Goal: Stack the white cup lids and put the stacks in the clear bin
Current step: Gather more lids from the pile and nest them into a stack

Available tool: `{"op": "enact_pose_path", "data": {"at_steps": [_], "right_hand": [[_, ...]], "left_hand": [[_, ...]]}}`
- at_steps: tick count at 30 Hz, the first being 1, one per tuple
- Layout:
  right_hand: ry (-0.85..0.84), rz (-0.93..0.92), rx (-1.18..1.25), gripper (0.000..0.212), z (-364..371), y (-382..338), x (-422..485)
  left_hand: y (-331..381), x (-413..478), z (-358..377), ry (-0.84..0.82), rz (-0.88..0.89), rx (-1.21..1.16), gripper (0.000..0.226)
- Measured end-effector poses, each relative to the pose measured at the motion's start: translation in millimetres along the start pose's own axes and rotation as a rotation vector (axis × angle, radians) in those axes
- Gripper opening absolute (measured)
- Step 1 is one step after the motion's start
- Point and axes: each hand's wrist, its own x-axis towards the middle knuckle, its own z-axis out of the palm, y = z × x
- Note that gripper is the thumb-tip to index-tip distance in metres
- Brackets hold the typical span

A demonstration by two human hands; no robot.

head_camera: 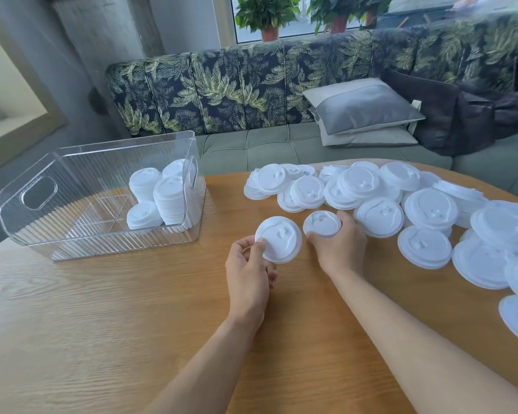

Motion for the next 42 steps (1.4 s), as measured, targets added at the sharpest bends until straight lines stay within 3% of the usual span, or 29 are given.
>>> {"op": "enact_pose_path", "data": {"at_steps": [6,18,29,32,37,42], "right_hand": [[-0.043,-0.051,0.074,0.07,-15,1,-24],[-0.095,-0.094,0.215,0.074,-31,2,-74],[-0.314,0.17,0.614,0.093,-38,1,-83],[-0.357,0.252,0.706,0.082,-42,-2,-82],[-0.37,0.384,0.884,0.015,-44,-2,-77],[-0.392,0.467,1.045,0.022,-49,1,-73]], "left_hand": [[1,-4,-1,-0.003,-0.005,-0.031,0.016],[13,-39,-11,-0.136,-0.085,-0.12,0.02],[16,-44,-21,-0.182,-0.199,-0.252,0.029],[17,-42,-21,-0.154,-0.215,-0.281,0.022],[17,-41,-18,-0.116,-0.231,-0.261,0.016],[15,-45,-18,-0.138,-0.193,-0.189,0.012]]}}
